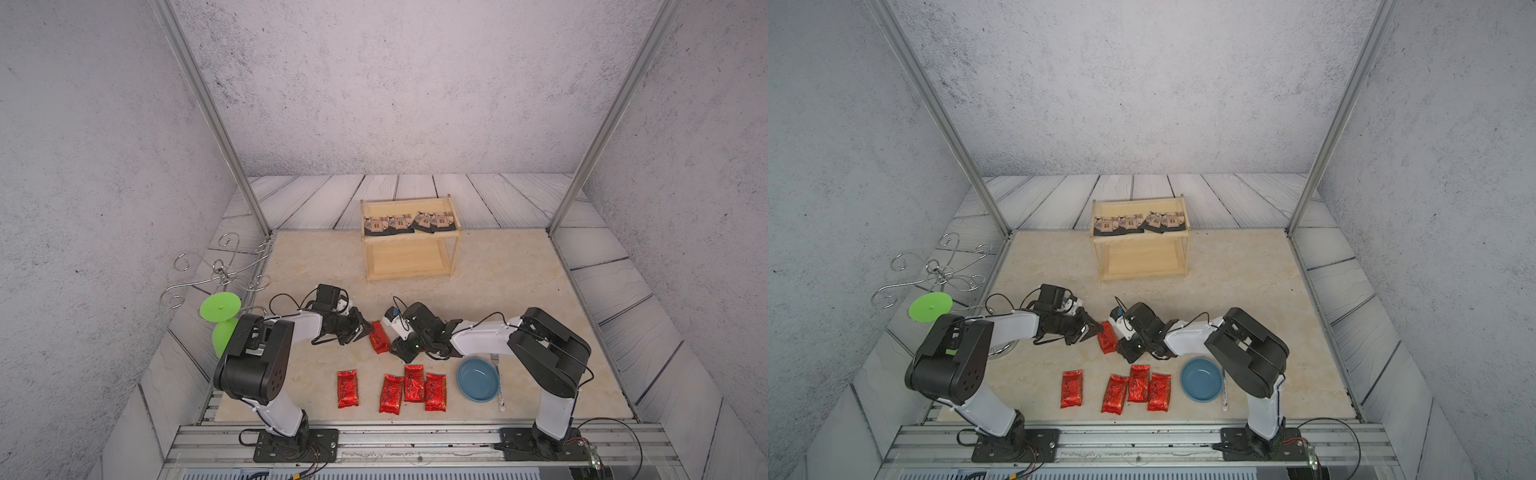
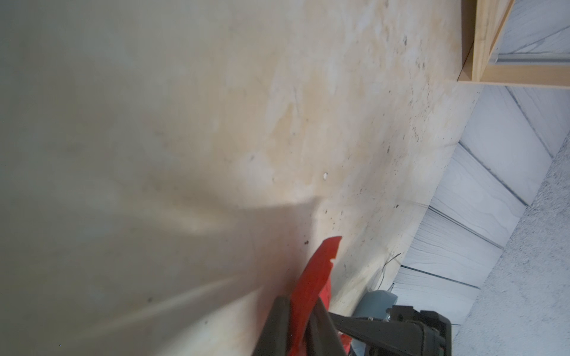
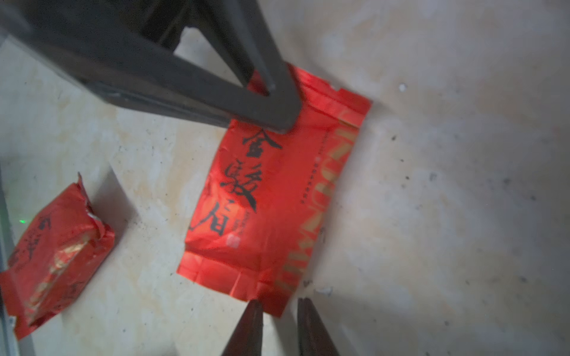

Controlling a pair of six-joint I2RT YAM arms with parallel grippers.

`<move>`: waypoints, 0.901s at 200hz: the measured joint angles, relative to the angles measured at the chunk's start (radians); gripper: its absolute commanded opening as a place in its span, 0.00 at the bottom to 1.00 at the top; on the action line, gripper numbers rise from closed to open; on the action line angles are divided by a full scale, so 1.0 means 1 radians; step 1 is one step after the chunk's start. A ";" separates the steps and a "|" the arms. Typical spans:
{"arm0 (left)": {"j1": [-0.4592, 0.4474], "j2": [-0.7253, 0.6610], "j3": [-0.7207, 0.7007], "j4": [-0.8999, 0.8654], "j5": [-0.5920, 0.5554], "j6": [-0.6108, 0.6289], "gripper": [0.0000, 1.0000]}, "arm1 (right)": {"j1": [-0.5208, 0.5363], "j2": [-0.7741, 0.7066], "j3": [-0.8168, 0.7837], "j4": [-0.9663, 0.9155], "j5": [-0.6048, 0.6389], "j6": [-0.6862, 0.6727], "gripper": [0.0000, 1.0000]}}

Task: Place the tea bags on the shelf by color
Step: Pick up the tea bag from the center of the board.

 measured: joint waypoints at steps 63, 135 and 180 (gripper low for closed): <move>0.000 -0.078 -0.001 0.043 0.000 -0.036 0.07 | -0.001 -0.227 0.057 -0.104 0.332 0.087 0.46; 0.000 -0.159 -0.011 0.136 0.004 -0.103 0.07 | -0.005 -0.306 0.040 -0.110 0.548 0.209 0.56; 0.000 -0.165 -0.022 0.193 0.007 -0.159 0.05 | -0.063 -0.306 0.051 -0.137 0.465 0.273 0.50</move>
